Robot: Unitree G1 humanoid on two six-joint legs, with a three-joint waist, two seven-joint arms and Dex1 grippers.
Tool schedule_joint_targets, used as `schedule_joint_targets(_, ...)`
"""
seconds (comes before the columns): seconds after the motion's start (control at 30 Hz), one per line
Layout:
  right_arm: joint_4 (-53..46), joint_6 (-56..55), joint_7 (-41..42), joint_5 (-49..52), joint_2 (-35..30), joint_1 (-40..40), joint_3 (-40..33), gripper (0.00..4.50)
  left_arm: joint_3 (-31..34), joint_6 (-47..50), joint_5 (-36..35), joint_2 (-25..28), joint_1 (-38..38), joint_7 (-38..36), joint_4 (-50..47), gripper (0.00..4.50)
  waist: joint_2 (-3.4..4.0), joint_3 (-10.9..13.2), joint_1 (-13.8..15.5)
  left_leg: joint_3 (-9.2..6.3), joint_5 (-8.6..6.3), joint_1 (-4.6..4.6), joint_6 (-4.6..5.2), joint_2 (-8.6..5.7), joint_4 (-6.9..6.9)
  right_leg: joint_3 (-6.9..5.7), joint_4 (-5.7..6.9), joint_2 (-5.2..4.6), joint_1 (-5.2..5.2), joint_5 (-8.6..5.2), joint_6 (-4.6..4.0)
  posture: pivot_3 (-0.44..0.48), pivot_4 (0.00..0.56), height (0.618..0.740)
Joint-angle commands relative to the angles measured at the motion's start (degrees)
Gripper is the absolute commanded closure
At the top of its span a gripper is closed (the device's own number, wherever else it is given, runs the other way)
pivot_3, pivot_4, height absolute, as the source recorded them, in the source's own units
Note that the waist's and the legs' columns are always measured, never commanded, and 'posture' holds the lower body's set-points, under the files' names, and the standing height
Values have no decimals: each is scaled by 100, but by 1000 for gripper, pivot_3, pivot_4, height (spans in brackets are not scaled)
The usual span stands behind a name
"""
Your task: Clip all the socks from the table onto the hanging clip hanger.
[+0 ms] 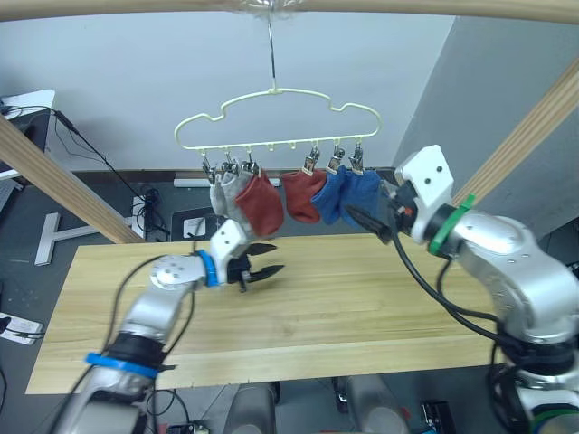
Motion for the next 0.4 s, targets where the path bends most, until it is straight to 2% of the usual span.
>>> schedule_joint_targets(0.03, -217, -154, 600, 460, -500, 160, -593, 0, 674, 486, -318, 511, 272, 1, -636, 2262, 0, 0, 24, -3, 0, 1, 0, 0, 0, -3, -1, 0, 4, 0, 0, -4, 246, 720)
schedule_joint_targets(0.2, 115, -538, 1058, 566, -1184, 507, -1171, 0, 1353, 1272, -819, 1245, 128, -282, -577, 2262, 0, 0, 111, -3, 0, 2, 0, 0, -1, -6, -1, 0, 4, 0, 0, 31, 242, 720)
schedule_joint_targets(0.4, 387, -924, 1223, 534, -1492, 714, -1358, 0, 1483, 1800, -1134, 1337, -390, -406, -298, 2262, 0, 0, 242, -1, 0, 2, 0, -7, 0, -25, -2, 0, 7, 0, 1, 48, 242, 720)
